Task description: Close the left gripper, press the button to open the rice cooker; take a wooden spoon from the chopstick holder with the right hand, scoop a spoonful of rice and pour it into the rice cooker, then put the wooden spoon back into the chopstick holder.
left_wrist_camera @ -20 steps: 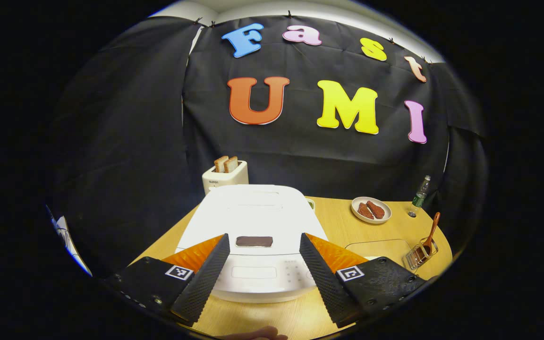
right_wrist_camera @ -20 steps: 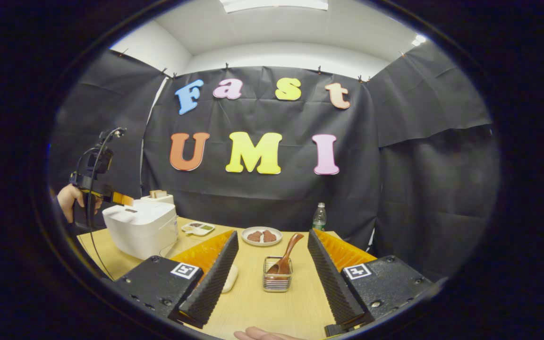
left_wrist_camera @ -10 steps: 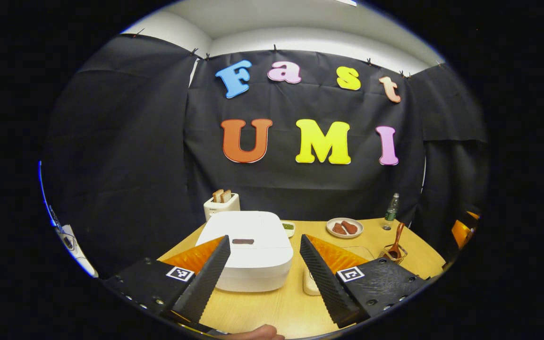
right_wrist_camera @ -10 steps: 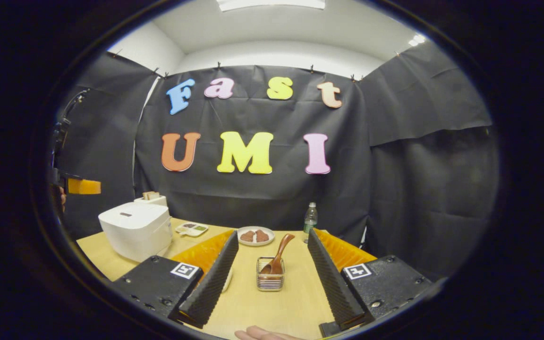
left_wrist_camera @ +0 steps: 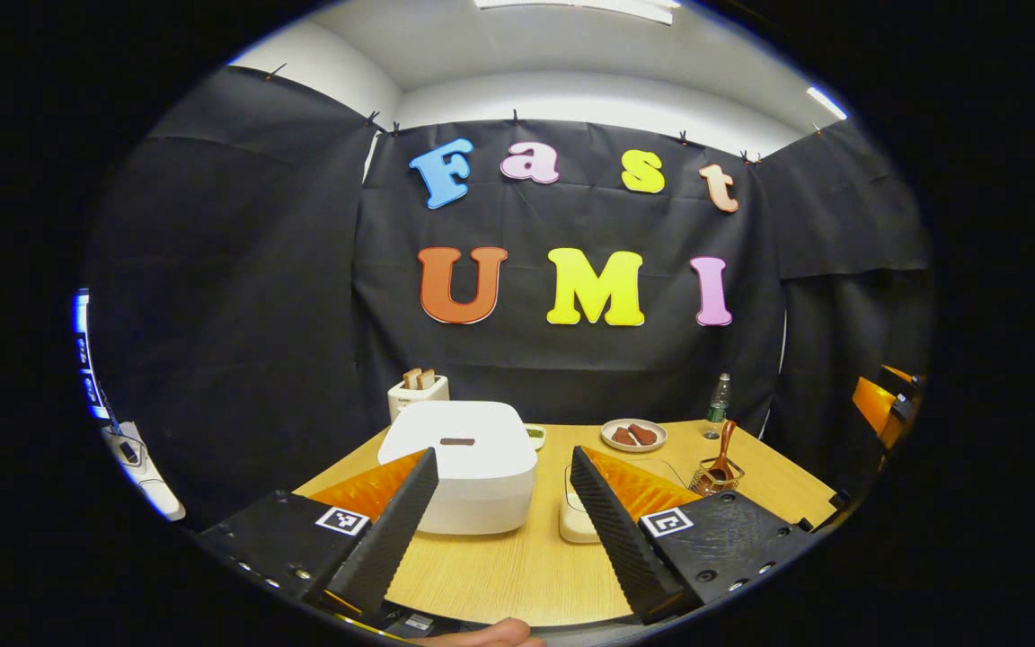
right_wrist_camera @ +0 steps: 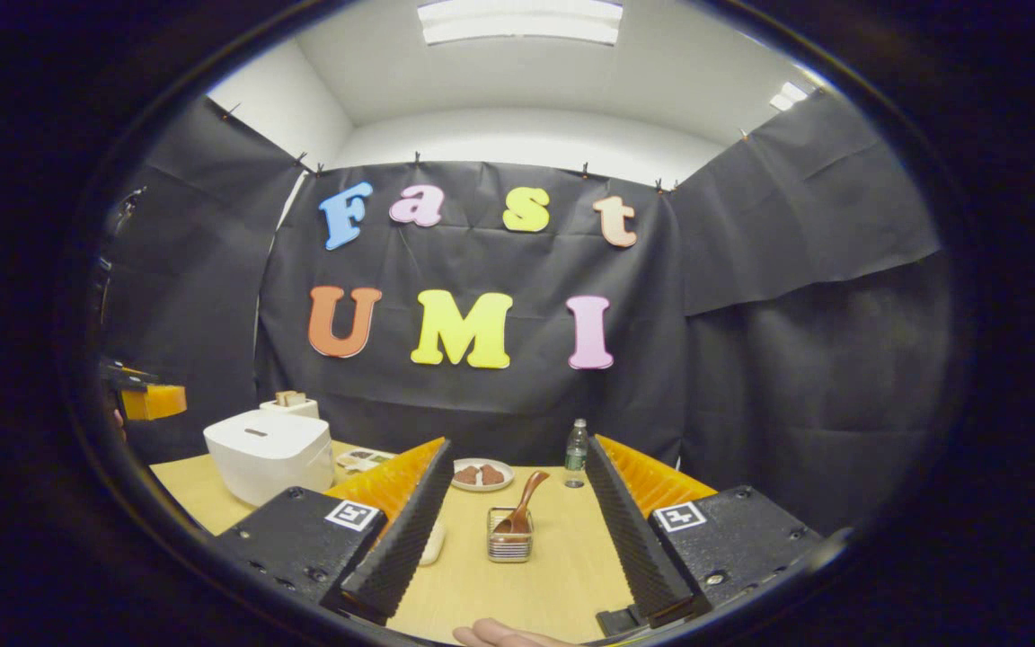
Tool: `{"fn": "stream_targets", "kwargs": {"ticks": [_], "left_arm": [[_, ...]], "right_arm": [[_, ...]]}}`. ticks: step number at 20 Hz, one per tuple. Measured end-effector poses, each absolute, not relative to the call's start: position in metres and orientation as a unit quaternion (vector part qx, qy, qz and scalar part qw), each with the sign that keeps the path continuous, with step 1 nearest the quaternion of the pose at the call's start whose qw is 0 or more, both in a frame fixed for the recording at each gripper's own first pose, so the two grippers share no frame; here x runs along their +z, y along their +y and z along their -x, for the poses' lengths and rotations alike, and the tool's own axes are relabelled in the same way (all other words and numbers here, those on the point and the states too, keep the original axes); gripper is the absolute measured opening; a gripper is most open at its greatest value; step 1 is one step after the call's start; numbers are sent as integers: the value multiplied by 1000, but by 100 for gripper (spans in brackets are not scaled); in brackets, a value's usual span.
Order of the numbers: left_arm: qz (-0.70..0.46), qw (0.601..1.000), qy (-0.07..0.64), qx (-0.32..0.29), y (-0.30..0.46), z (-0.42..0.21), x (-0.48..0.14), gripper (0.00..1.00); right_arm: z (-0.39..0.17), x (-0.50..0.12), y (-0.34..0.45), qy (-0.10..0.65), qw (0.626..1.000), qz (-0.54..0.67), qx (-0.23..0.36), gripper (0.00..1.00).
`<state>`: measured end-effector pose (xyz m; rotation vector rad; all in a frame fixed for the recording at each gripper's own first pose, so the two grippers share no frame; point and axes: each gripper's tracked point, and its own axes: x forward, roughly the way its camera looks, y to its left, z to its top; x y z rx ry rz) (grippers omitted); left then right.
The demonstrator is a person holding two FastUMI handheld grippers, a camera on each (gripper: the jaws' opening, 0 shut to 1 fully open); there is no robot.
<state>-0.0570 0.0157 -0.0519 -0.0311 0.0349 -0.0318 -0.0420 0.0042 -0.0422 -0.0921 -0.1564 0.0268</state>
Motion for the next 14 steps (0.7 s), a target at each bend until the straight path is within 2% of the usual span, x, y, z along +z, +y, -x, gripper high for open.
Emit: {"fn": "stream_targets", "kwargs": {"ticks": [4, 7, 14], "left_arm": [[15, 999, -29, -19, 14, 79, -31, 94], [12, 999, -45, -24, 11, 88, -23, 94], [-9, 999, -52, -5, 14, 93, -23, 94]], "right_arm": [[60, -30, 3, -94, 994, 46, 15, 96], [59, -37, -5, -74, 996, 42, 5, 95], [49, -50, -14, -43, 999, 6, 9, 96]]}}
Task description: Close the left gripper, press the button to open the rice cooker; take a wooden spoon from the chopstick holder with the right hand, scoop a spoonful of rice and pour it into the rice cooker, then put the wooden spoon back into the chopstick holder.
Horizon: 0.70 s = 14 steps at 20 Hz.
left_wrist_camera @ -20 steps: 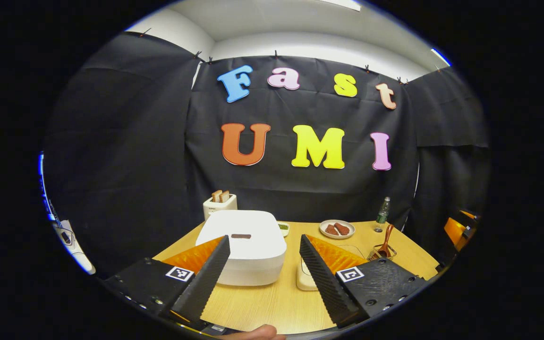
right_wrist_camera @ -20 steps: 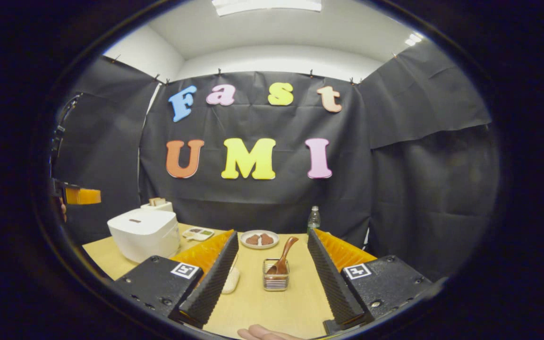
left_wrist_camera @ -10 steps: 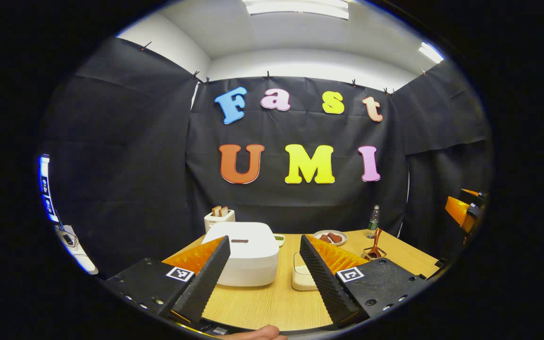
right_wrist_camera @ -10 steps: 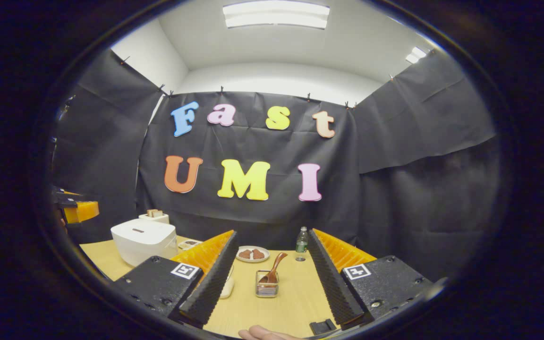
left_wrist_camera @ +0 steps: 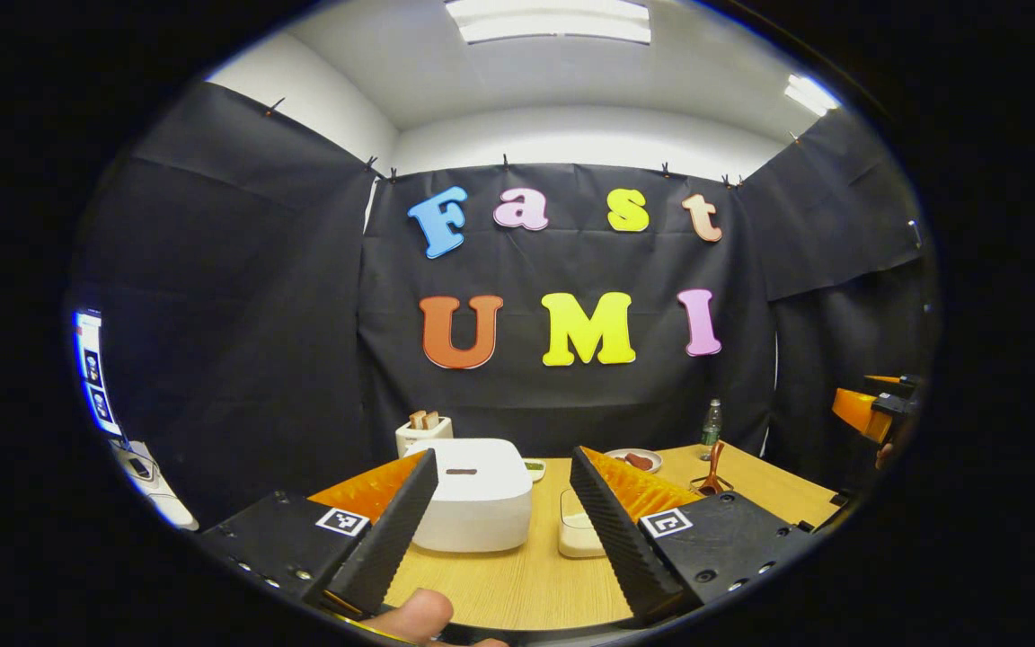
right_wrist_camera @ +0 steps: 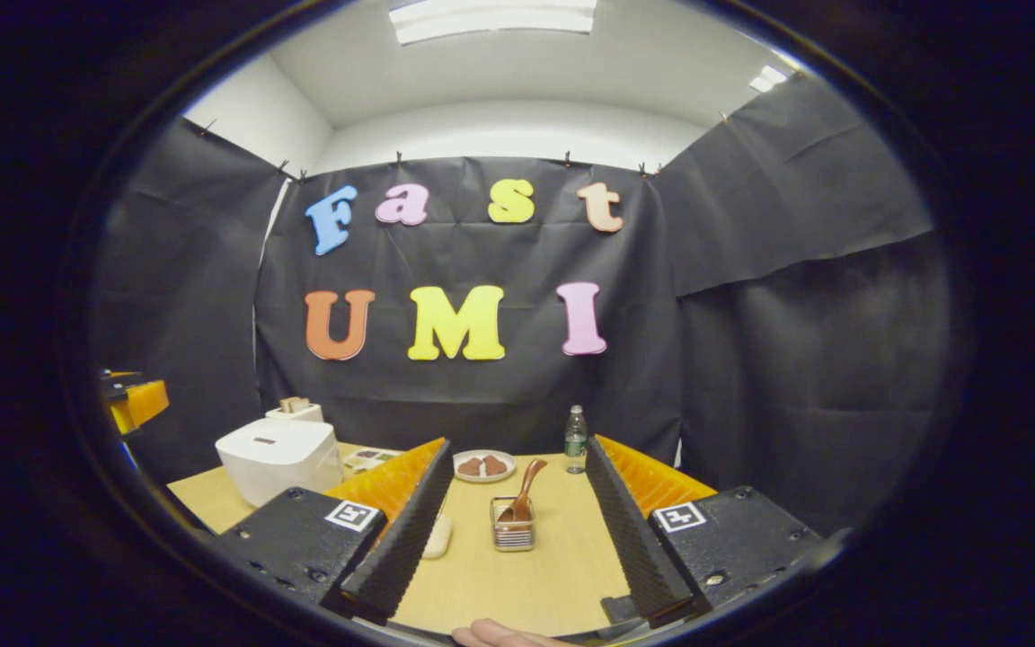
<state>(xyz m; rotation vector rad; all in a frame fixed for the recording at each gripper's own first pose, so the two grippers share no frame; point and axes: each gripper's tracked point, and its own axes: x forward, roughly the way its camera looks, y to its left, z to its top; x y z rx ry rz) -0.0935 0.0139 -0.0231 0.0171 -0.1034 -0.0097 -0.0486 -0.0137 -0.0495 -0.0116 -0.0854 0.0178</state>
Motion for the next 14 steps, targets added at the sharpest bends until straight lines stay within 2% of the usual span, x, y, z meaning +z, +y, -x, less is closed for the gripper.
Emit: {"fn": "stream_targets", "kwargs": {"ticks": [14], "left_arm": [[-1, 998, -57, -11, 7, 91, -21, 95]], "right_arm": [[50, -54, -14, -38, 999, 4, 25, 98]]}}
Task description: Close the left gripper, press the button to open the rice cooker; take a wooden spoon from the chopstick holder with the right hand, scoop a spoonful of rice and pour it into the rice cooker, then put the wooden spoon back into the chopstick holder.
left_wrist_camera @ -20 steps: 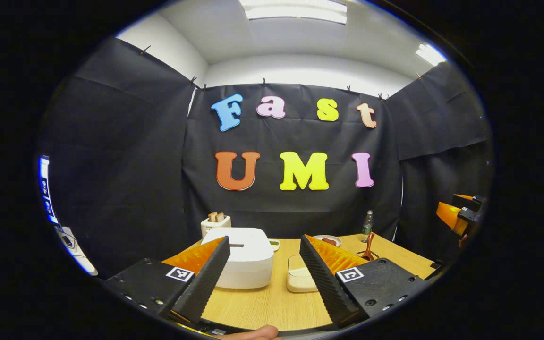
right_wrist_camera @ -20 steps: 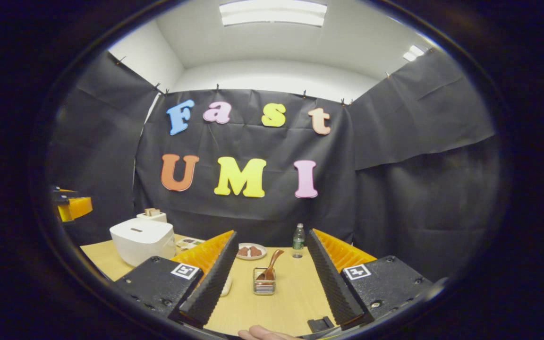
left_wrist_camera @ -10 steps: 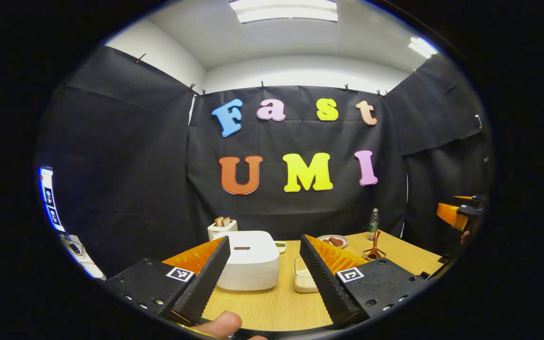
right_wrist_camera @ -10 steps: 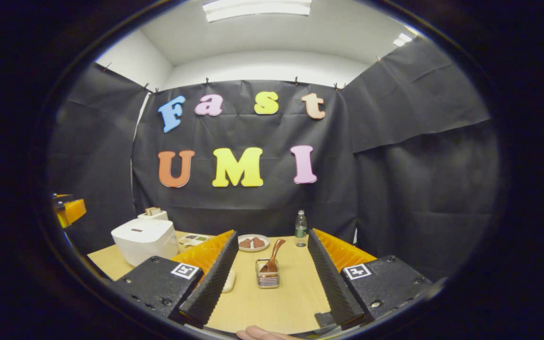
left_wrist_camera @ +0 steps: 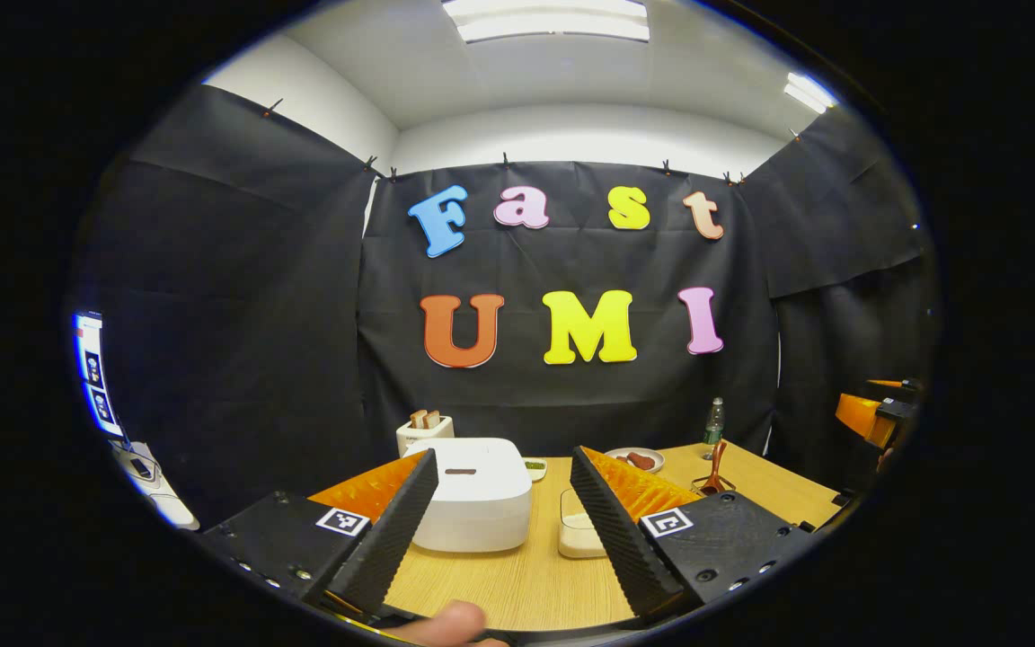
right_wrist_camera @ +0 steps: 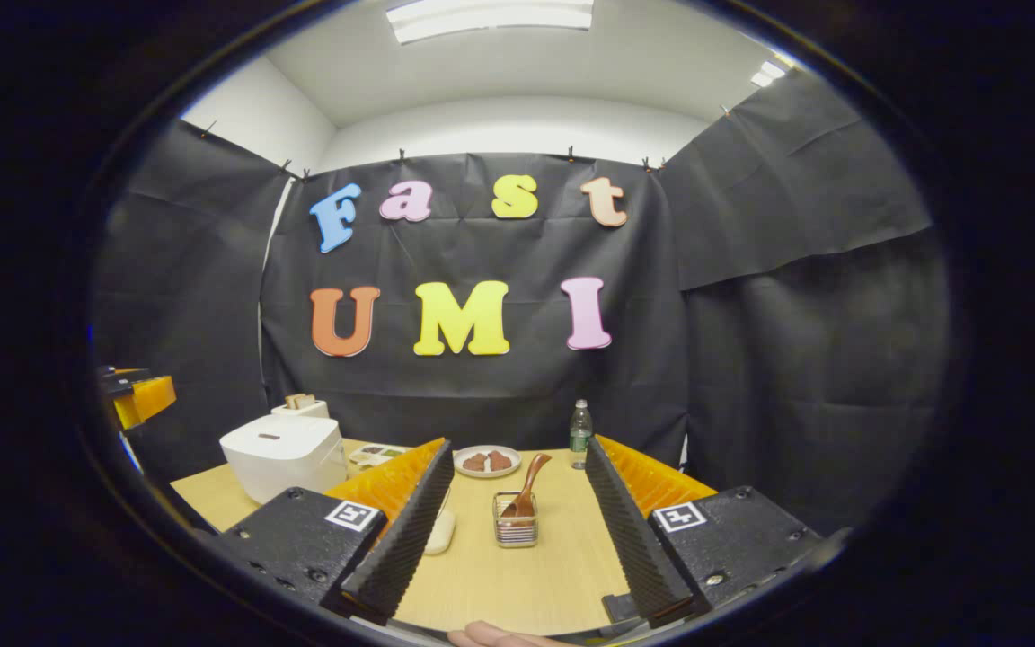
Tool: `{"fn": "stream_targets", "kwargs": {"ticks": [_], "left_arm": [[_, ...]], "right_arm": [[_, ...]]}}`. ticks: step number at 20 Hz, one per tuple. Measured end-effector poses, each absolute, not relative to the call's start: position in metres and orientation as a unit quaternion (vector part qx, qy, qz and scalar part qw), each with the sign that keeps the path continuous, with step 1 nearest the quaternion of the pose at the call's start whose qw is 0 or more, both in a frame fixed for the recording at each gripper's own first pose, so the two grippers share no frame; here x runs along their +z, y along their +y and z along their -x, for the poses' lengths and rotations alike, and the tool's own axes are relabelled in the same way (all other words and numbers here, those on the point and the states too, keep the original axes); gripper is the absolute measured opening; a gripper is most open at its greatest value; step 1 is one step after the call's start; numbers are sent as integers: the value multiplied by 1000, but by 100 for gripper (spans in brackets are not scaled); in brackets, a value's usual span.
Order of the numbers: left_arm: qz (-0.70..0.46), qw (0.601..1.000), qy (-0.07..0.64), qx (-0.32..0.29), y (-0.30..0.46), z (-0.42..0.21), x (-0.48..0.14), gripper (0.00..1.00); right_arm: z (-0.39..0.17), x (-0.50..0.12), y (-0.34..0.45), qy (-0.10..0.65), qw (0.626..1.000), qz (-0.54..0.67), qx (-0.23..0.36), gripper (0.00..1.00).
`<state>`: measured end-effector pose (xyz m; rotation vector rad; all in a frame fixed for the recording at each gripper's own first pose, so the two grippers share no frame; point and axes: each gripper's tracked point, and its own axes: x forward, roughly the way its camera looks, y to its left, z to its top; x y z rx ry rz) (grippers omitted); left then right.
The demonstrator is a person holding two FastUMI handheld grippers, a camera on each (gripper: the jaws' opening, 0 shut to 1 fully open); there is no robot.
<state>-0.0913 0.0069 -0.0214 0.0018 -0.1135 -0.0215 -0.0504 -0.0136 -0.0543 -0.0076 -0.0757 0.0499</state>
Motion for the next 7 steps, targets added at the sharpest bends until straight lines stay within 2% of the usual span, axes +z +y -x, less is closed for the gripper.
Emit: {"fn": "stream_targets", "kwargs": {"ticks": [7], "left_arm": [[-1, 998, -54, -19, 5, 92, -26, 94]], "right_arm": [[49, -60, -19, -35, 999, -18, 24, 95]]}}
